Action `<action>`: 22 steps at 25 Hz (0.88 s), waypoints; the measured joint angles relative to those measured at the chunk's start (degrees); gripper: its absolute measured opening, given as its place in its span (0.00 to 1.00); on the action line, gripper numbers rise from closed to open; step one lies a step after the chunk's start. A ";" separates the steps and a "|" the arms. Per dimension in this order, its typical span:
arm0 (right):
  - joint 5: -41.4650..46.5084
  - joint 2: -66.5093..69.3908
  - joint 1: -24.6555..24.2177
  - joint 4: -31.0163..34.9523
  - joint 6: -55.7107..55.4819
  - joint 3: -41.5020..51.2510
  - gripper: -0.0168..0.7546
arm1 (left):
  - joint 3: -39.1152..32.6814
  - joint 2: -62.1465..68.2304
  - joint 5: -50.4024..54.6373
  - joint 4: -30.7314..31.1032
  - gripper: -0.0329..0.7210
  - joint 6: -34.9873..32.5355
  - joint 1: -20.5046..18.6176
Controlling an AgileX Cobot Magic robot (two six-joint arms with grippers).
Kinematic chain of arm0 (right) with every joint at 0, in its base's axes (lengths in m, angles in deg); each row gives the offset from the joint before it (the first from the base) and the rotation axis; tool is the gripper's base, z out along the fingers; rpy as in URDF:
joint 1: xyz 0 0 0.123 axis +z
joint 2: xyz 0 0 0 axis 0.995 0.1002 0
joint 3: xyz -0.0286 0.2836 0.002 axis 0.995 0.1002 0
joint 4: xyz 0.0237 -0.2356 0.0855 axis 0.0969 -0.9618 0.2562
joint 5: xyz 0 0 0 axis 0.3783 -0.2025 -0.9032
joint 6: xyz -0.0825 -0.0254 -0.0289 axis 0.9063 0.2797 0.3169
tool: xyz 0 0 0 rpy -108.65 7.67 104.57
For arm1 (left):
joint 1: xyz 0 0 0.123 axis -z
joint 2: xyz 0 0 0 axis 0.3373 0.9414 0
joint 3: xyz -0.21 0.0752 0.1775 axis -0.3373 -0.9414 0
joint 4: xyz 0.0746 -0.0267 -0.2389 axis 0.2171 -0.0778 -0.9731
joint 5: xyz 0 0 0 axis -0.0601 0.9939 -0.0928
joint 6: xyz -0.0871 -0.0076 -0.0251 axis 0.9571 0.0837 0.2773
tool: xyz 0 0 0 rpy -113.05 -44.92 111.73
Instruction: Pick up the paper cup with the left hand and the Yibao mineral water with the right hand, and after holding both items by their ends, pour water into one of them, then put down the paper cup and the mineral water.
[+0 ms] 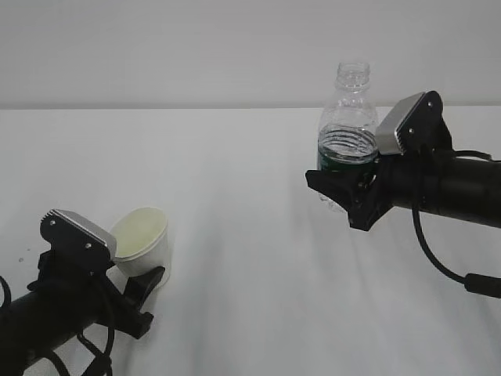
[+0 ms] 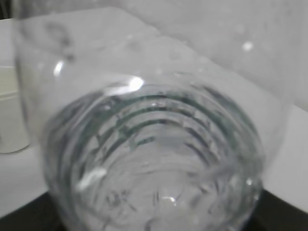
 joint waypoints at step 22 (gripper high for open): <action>0.09 0.00 0.00 -0.27 0.00 0.00 0.61 | -4.16 -11.86 0.10 7.88 0.65 0.00 0.00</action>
